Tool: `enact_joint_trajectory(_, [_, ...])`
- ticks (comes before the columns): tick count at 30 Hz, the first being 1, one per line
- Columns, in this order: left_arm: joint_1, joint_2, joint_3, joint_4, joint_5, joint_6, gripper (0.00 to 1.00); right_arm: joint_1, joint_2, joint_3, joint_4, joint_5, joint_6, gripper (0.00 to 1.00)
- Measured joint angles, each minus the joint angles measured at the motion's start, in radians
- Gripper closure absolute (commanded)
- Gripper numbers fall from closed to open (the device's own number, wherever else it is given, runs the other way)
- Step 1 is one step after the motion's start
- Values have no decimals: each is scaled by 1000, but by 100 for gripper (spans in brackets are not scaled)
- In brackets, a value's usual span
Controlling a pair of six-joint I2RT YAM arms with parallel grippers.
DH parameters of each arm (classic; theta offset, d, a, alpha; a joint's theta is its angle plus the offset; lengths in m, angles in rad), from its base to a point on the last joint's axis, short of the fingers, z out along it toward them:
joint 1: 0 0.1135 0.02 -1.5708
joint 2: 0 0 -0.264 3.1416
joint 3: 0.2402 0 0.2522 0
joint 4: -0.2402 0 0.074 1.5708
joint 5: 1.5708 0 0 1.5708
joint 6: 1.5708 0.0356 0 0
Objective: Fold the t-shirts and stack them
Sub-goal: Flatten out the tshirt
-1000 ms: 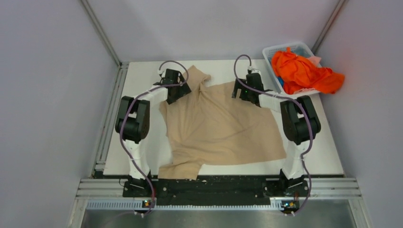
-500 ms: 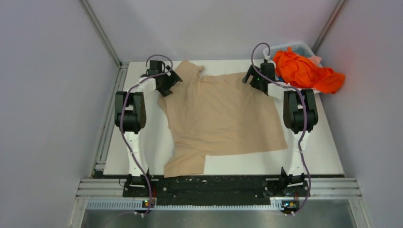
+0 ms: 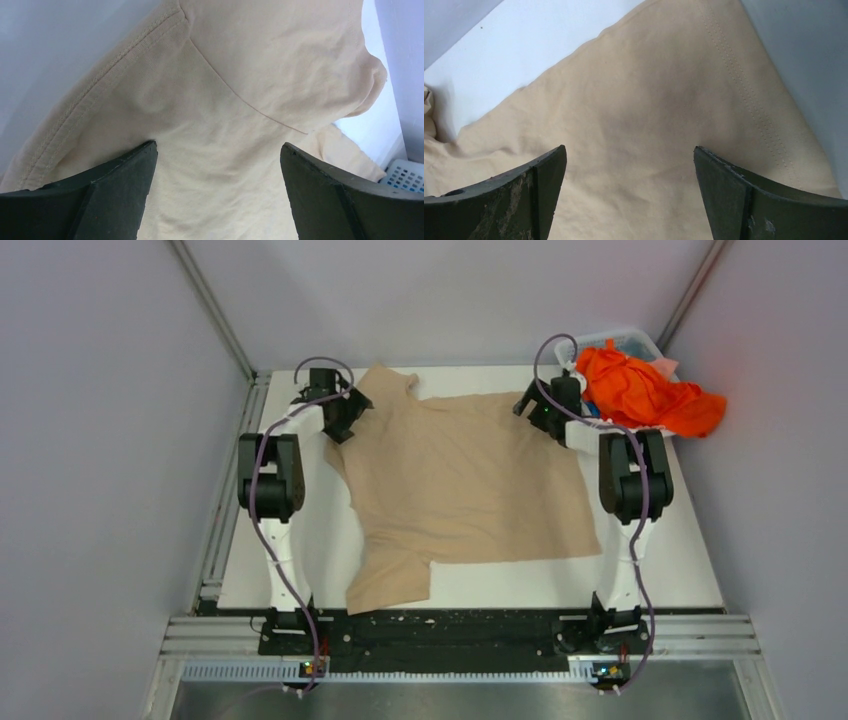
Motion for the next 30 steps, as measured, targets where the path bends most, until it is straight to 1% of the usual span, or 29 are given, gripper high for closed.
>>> enact_joint_trajectory(4, [0, -16, -13, -19, -61, -22, 1, 0, -21, -26, -2, 18, 14, 3])
enact_joint_trajectory(8, [0, -72, -93, -14, -121, -23, 1, 0, -37, -41, -15, 18, 19, 3])
enact_joint_trajectory(10, [0, -76, -89, -30, -130, -11, 1, 0, -39, -40, -24, 15, 13, 3])
enact_joint_trajectory(15, [2, -62, -14, -109, -138, 73, 1, 3, -61, -24, -111, 7, -57, 1])
enact_joint_trajectory(17, [-3, -76, -9, -118, -146, 108, 1, 13, -94, -30, -150, 19, -90, 1])
enact_joint_trajectory(19, [-12, -113, -36, -120, -158, 138, 1, 24, -165, -70, -166, 40, -121, 1])
enact_joint_trajectory(22, [-52, -249, -171, -117, -175, 166, 1, 67, -311, -170, -175, 61, -152, 1])
enact_joint_trajectory(24, [-100, -393, -319, -103, -190, 170, 1, 129, -418, -263, -161, 71, -167, 1])
enact_joint_trajectory(26, [-154, -526, -447, -105, -210, 167, 1, 222, -498, -350, -153, 71, -177, 1])
enact_joint_trajectory(30, [-248, -739, -667, -99, -253, 133, 1, 379, -527, -465, -140, 40, -184, 1])
